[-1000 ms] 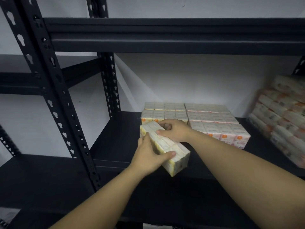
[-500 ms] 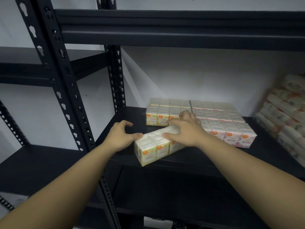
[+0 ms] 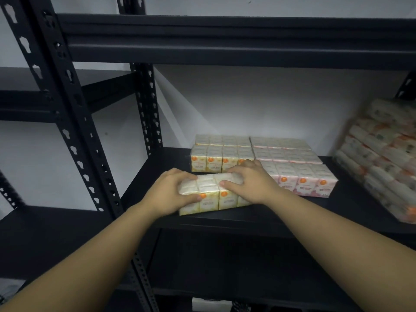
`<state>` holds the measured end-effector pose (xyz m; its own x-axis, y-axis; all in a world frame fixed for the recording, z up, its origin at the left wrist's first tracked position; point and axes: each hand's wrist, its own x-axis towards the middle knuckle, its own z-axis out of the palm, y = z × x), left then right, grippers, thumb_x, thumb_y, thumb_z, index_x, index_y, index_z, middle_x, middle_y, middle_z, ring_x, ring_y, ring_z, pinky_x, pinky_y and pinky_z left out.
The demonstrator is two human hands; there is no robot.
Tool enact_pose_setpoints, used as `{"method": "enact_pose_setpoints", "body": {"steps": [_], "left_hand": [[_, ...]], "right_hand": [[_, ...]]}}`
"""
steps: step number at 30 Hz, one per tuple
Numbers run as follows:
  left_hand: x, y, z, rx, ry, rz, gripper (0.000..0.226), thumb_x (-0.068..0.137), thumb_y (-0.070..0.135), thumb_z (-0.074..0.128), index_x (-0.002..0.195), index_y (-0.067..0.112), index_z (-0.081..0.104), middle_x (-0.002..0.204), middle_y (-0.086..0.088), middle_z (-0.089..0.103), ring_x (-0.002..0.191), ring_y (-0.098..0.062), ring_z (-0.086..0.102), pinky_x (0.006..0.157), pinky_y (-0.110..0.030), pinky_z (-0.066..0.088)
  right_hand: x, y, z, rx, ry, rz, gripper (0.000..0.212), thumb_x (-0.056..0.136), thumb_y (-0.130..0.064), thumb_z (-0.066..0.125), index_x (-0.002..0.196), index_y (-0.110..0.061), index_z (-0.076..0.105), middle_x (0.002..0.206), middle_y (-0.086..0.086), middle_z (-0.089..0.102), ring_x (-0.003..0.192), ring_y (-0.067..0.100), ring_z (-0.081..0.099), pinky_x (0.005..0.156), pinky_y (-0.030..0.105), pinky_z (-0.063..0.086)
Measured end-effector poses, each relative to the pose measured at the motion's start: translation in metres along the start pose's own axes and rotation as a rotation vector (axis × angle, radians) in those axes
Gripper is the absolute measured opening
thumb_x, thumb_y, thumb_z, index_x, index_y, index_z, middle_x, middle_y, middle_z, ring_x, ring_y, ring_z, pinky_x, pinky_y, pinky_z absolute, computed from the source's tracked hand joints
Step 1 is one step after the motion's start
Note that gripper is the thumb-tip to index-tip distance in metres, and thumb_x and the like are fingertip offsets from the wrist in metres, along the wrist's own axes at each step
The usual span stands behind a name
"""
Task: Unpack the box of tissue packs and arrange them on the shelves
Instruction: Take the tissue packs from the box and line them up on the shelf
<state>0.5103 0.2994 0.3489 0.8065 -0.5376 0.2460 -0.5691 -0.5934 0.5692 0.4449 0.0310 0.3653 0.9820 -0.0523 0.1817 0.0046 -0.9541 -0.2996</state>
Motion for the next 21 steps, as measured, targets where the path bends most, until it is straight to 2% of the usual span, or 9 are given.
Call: {"method": "enact_pose_setpoints", "body": {"steps": [3, 6, 8, 10, 12, 14, 17, 21], "left_hand": [[0.007, 0.002, 0.003, 0.058, -0.026, 0.037, 0.058, 0.085, 0.049, 0.077, 0.139, 0.040, 0.059, 0.134, 0.020, 0.050, 0.130, -0.010, 0.046, 0.113, -0.041, 0.041], [0.013, 0.017, 0.011, 0.230, -0.067, 0.094, 0.061, 0.091, 0.044, 0.066, 0.150, 0.039, 0.048, 0.153, 0.011, 0.046, 0.145, -0.016, 0.037, 0.126, -0.052, 0.020], [0.016, 0.031, 0.022, 0.394, -0.119, 0.118, 0.070, 0.094, 0.057, 0.054, 0.158, 0.039, 0.034, 0.164, 0.005, 0.035, 0.152, -0.019, 0.027, 0.128, -0.054, 0.008], [0.019, 0.042, 0.035, 0.526, -0.160, 0.118, 0.085, 0.092, 0.079, 0.040, 0.163, 0.040, 0.014, 0.170, 0.000, 0.022, 0.156, -0.024, 0.019, 0.128, -0.056, 0.007], [0.025, 0.047, 0.042, 0.569, -0.160, 0.123, 0.096, 0.084, 0.091, 0.032, 0.161, 0.045, 0.001, 0.171, 0.000, 0.017, 0.156, -0.026, 0.018, 0.126, -0.059, 0.010], [0.035, 0.046, 0.042, 0.558, -0.143, 0.136, 0.097, 0.080, 0.095, 0.031, 0.159, 0.050, -0.002, 0.171, 0.002, 0.017, 0.156, -0.026, 0.020, 0.126, -0.061, 0.012], [0.054, 0.040, 0.044, 0.581, -0.151, 0.155, 0.091, 0.083, 0.092, 0.028, 0.159, 0.052, 0.000, 0.172, 0.004, 0.014, 0.158, -0.024, 0.015, 0.126, -0.062, 0.007], [0.078, 0.034, 0.049, 0.629, -0.182, 0.184, 0.088, 0.084, 0.091, 0.020, 0.160, 0.051, 0.002, 0.173, 0.004, 0.010, 0.159, -0.023, 0.006, 0.125, -0.062, -0.001]], "right_hand": [[-0.003, 0.012, -0.004, 0.015, 0.056, -0.053, 0.061, 0.092, -0.069, 0.057, 0.141, -0.032, 0.062, 0.139, 0.001, 0.055, 0.136, 0.023, 0.033, 0.110, 0.039, 0.034], [-0.006, 0.029, -0.011, 0.037, 0.058, -0.022, 0.064, 0.092, -0.069, 0.058, 0.143, -0.030, 0.060, 0.142, 0.002, 0.053, 0.142, 0.024, 0.030, 0.111, 0.039, 0.031], [-0.010, 0.044, -0.014, 0.021, 0.049, 0.016, 0.070, 0.090, -0.072, 0.057, 0.144, -0.029, 0.059, 0.143, 0.001, 0.053, 0.141, 0.023, 0.032, 0.111, 0.040, 0.033], [-0.014, 0.057, -0.018, 0.012, 0.042, 0.054, 0.075, 0.088, -0.076, 0.055, 0.146, -0.029, 0.057, 0.146, 0.001, 0.052, 0.141, 0.023, 0.033, 0.112, 0.042, 0.035], [-0.018, 0.067, -0.022, -0.004, 0.062, 0.081, 0.079, 0.087, -0.080, 0.052, 0.149, -0.031, 0.054, 0.154, 0.002, 0.047, 0.144, 0.024, 0.031, 0.115, 0.043, 0.031], [-0.022, 0.077, -0.026, -0.016, 0.089, 0.115, 0.081, 0.089, -0.078, 0.053, 0.154, -0.031, 0.047, 0.163, 0.003, 0.039, 0.151, 0.027, 0.025, 0.121, 0.044, 0.023], [-0.026, 0.093, -0.031, -0.091, 0.051, 0.170, 0.090, 0.087, -0.081, 0.052, 0.161, -0.034, 0.034, 0.171, 0.004, 0.024, 0.158, 0.028, 0.014, 0.127, 0.051, 0.009], [-0.024, 0.116, -0.034, -0.151, -0.045, 0.216, 0.099, 0.084, -0.084, 0.054, 0.164, -0.040, 0.016, 0.175, 0.002, 0.005, 0.160, 0.025, 0.001, 0.126, 0.056, -0.007]]}}
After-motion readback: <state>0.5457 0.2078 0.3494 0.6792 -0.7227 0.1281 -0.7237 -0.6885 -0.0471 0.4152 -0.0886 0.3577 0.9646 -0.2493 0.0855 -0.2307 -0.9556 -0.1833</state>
